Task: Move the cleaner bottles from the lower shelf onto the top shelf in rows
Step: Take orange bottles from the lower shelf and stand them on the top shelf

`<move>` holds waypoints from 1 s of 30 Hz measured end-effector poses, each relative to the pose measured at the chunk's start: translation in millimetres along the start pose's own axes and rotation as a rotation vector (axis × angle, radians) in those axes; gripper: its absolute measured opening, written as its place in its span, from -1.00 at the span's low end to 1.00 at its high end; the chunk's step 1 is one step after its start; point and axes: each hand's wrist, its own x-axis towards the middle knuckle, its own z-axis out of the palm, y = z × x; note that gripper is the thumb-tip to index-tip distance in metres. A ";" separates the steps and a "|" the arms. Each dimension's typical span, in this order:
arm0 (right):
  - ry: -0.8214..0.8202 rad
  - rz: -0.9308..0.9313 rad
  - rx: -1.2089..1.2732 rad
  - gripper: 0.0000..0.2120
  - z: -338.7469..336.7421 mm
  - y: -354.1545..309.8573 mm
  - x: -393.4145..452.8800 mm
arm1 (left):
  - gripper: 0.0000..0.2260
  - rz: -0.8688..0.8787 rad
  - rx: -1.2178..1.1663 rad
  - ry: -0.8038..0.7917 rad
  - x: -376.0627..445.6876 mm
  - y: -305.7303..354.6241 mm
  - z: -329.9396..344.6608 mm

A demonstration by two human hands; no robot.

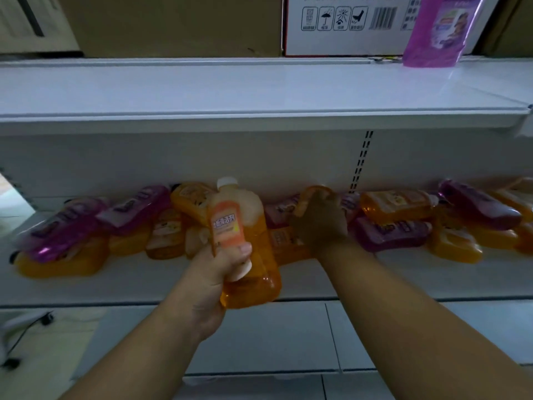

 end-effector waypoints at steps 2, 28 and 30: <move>-0.028 0.041 0.033 -0.19 -4.9 -4.5 0.5 | -0.60 0.012 0.050 -0.006 -3.7 -1.1 -1.1; -0.563 0.055 2.241 -0.08 0.3 -110.6 -256.3 | -0.30 0.181 0.456 -0.204 -156.6 75.2 -133.4; -0.518 0.070 2.212 -0.18 -7.9 -124.2 -267.8 | -0.26 0.194 0.466 -0.197 -170.8 86.9 -141.7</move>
